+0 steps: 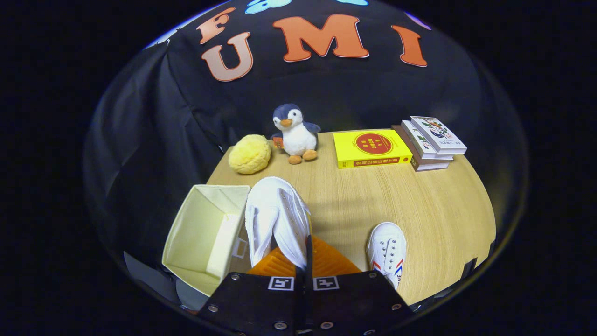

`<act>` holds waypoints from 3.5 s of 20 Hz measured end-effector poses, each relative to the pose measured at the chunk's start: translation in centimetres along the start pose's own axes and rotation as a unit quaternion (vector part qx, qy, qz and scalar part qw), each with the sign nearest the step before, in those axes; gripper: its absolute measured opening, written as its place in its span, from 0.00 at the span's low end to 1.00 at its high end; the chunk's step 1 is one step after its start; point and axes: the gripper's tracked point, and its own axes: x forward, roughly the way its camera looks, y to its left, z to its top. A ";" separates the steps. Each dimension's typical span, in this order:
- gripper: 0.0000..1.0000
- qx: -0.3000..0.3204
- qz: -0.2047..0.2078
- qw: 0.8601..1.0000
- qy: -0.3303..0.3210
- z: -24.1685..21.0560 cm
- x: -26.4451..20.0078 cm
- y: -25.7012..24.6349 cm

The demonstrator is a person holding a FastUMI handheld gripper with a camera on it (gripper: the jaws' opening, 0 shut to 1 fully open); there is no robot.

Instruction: Open the storage box then place both shoes into the box .Put the left shoe in first, then the right shoe, with the right side of both shoes facing outward in a uniform manner.

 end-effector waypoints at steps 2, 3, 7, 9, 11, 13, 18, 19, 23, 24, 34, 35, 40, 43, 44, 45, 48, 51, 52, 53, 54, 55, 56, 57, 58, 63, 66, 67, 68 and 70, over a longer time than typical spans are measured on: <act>0.01 0.009 0.018 1.000 0.010 0.6 -0.2 2.6; 0.01 0.012 0.026 0.999 0.016 0.7 -0.1 4.0; 0.01 0.014 0.051 0.997 0.049 0.0 1.1 9.4; 0.02 0.014 0.059 0.996 0.065 -0.5 2.1 11.8; 0.02 0.026 0.056 0.994 0.090 -1.4 3.2 13.6; 0.03 0.033 0.050 0.992 0.113 -2.4 4.6 14.8; 0.02 0.056 0.011 0.984 0.167 -5.5 8.1 16.4; 0.03 0.061 0.005 0.982 0.178 -6.3 8.7 16.7; 0.03 0.090 -0.024 0.973 0.211 -8.5 11.4 17.4; 0.03 0.090 -0.032 0.972 0.214 -8.8 12.2 17.3; 0.09 0.131 0.017 0.948 0.289 -13.1 13.9 20.3; 0.17 0.128 0.031 0.947 0.292 -13.1 13.5 20.6; 0.41 0.133 0.125 0.952 0.244 -8.9 9.9 20.8; 0.72 0.117 0.151 0.960 0.207 -6.8 7.1 18.5; 0.77 0.114 0.162 0.961 0.192 -6.0 6.2 17.7; 0.83 0.110 0.170 0.964 0.173 -5.1 5.3 16.8; 0.91 0.079 0.167 0.977 0.105 -2.6 3.3 12.2; 0.98 0.054 0.131 0.988 0.060 -1.8 2.2 6.2; 0.98 0.049 0.117 0.991 0.051 -2.0 2.1 3.9; 0.98 0.043 0.102 0.993 0.045 -2.5 2.0 1.7; 0.98 0.036 0.083 0.995 0.044 -3.2 2.0 -0.8; 0.98 0.034 0.062 0.996 0.046 -4.1 1.9 -3.3; 0.99 0.035 0.045 0.997 0.050 -5.1 2.0 -5.3; 0.98 0.038 0.030 0.997 0.055 -6.1 1.9 -7.3; 0.98 0.044 0.017 0.997 0.059 -7.0 1.8 -9.1; 0.98 0.030 -0.047 0.996 0.073 -11.2 1.7 -17.2; 0.97 0.005 -0.064 0.994 0.085 -13.4 1.7 -19.5; 0.97 0.001 -0.065 0.993 0.093 -14.4 1.8 -19.9; 0.97 0.001 -0.067 0.992 0.103 -15.3 1.8 -20.2; 0.96 -0.006 -0.068 0.991 0.118 -16.7 1.9 -20.8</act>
